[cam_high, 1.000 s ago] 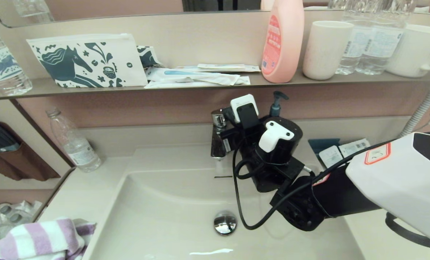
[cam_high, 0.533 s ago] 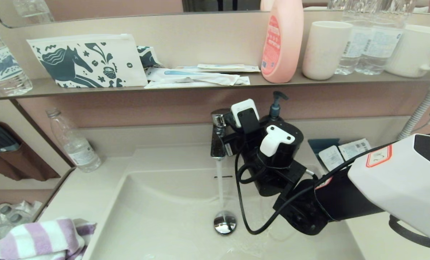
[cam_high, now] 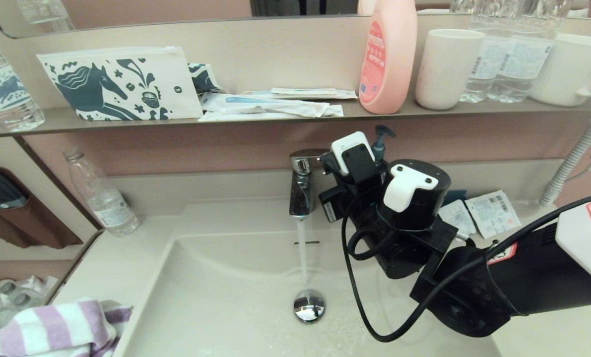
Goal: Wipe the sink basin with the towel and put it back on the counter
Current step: Turn on the faucet, then turn off the faucet
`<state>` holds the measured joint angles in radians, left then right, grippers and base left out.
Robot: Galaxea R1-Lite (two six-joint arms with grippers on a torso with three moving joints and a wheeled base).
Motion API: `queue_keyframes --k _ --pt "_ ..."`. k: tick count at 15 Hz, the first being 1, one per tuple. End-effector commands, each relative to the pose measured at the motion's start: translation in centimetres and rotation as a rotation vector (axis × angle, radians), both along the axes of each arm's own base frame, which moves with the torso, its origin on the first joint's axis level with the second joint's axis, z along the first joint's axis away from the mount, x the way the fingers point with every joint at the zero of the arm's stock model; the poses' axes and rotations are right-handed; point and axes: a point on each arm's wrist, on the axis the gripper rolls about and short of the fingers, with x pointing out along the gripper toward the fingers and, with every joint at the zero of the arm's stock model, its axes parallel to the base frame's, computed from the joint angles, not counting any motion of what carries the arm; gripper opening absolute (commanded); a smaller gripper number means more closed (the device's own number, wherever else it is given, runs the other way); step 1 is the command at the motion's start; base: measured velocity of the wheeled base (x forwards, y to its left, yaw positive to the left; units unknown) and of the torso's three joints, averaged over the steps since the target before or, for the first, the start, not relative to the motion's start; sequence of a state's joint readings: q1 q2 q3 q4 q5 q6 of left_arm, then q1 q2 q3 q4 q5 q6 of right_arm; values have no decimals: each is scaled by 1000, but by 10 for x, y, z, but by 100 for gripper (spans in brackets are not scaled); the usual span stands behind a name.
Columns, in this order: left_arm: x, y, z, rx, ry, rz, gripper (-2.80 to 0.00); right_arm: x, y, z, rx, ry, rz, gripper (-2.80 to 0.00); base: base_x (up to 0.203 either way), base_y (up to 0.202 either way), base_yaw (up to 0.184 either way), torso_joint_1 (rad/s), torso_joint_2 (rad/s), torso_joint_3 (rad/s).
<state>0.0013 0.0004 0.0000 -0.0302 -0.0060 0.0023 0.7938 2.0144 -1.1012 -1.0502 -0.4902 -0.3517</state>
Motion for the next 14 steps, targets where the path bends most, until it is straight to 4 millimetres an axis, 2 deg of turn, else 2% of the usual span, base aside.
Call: queue_keyframes --k 1,5,8,14 --pt "0 0 0 1 -1 0 -280 -5 -4 20 20 -22 3 -280 0 0 0 0 0 0" --pt "0 0 0 0 -1 0 -280 4 4 48 45 -50 9 -280 0 0 0 0 0 0" --pt "0 0 0 -1 -1 0 -280 13 11 55 21 -31 26 -280 0 0 0 0 0 0" --pt "0 0 0 0 -1 0 -280 31 21 40 -36 20 34 -280 0 0 0 0 0 0"
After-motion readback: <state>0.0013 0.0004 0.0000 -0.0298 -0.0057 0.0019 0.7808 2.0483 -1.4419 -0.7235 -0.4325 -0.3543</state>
